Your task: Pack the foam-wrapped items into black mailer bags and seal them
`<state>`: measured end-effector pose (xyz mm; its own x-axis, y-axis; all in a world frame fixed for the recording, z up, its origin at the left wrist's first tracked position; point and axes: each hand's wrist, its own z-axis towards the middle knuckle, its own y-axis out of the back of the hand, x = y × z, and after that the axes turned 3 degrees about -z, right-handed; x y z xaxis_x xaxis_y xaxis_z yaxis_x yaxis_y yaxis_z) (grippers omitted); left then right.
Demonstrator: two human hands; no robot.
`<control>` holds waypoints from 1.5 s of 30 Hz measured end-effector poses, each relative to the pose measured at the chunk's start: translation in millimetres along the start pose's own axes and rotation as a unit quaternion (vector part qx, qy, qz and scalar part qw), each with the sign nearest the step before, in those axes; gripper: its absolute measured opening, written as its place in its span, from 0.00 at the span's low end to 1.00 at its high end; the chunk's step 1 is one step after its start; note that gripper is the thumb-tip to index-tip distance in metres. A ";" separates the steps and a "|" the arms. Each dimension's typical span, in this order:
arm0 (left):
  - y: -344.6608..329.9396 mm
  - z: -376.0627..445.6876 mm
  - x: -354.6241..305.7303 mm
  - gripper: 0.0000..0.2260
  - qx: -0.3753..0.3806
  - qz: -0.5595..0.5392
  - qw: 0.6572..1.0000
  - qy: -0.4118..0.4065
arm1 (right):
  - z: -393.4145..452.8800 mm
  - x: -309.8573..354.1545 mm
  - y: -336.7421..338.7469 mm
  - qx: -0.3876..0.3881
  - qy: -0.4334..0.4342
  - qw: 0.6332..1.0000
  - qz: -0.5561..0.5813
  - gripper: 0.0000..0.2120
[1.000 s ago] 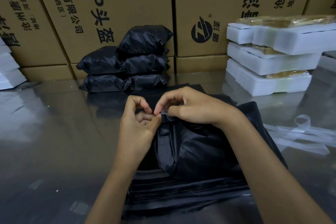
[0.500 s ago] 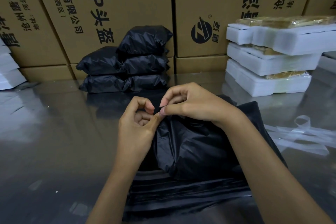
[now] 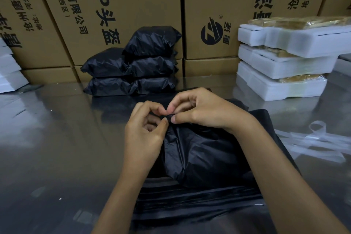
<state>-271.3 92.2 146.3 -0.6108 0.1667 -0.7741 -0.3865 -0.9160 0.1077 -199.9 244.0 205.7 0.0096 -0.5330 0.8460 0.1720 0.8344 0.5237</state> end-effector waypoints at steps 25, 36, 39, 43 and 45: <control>-3.5 -4.6 -3.0 0.09 -0.021 0.132 0.988 -0.082 | 9.4 -2.5 -8.4 -0.094 -0.080 0.989 0.086 0.03; -6.2 -4.7 -4.5 0.10 -0.047 0.045 0.997 -0.030 | 17.6 -19.0 -3.6 -0.217 -0.119 0.969 0.000 0.06; -6.5 -4.3 -3.1 0.09 -0.056 -0.035 0.997 0.038 | 16.6 -26.3 6.7 -0.267 -0.124 0.955 -0.043 0.06; -11.0 -3.8 3.1 0.10 -0.058 -0.064 0.989 0.118 | 10.8 -36.1 25.2 -0.308 -0.119 0.941 -0.071 0.07; -14.2 -3.9 11.6 0.11 -0.071 -0.067 0.980 0.176 | 6.2 -41.8 35.2 -0.339 -0.119 0.930 -0.080 0.09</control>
<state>-270.2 105.7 133.5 -0.2756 0.1767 -0.9449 -0.3314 -0.9402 -0.0791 -200.3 296.5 189.3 -0.2749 -0.5291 0.8028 0.7345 0.4233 0.5304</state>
